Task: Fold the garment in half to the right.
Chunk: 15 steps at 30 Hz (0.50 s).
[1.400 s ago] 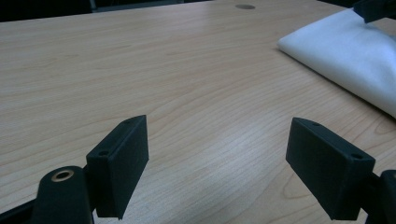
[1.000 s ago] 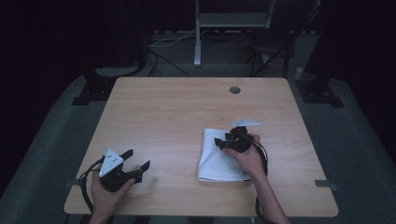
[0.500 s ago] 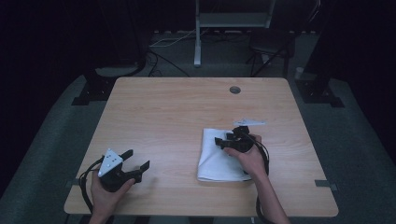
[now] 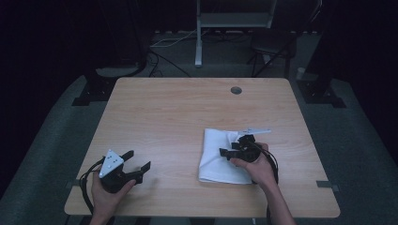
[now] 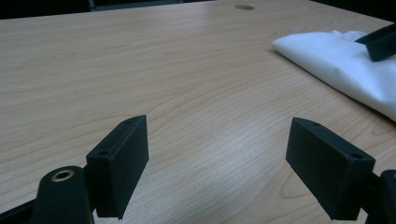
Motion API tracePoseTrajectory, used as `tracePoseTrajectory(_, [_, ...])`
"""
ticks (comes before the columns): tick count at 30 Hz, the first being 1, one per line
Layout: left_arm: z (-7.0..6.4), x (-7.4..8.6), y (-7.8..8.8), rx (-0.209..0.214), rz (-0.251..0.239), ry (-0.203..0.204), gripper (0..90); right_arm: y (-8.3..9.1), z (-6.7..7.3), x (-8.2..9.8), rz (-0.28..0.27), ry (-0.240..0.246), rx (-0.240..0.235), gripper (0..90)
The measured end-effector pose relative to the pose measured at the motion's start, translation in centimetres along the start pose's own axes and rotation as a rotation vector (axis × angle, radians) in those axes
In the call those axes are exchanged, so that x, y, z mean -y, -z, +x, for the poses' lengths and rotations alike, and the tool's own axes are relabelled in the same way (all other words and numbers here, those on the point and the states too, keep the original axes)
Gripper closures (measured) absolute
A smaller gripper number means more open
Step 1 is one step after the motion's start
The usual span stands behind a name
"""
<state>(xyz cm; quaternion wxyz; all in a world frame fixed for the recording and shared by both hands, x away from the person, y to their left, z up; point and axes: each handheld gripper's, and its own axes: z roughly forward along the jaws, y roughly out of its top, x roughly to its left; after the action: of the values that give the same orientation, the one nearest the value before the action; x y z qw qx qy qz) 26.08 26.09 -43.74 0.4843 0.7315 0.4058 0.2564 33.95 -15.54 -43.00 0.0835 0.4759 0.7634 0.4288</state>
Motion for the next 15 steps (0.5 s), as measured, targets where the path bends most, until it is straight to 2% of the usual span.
tracePoseTrajectory(3, [0.1,0.0,0.0,0.002,0.003,-0.003,21.3,1.2,0.7,-0.3,-0.031,0.026,0.003,35.3])
tracePoseTrajectory(6, [0.0,0.0,0.0,0.003,0.001,0.000,21.3,2.3,1.5,-0.2,-0.023,0.057,-0.008,35.2])
tracePoseTrajectory(8, [0.0,0.0,0.0,0.004,-0.002,0.001,21.3,2.9,1.6,0.2,-0.013,0.067,0.000,35.2])
tracePoseTrajectory(12, [0.0,0.0,0.0,0.001,0.004,-0.002,21.3,2.8,1.0,1.6,0.047,0.046,-0.008,35.3])
tracePoseTrajectory(15, [-0.1,0.0,0.0,-0.002,0.000,-0.002,21.3,2.4,0.6,2.5,0.048,0.027,-0.021,35.4])
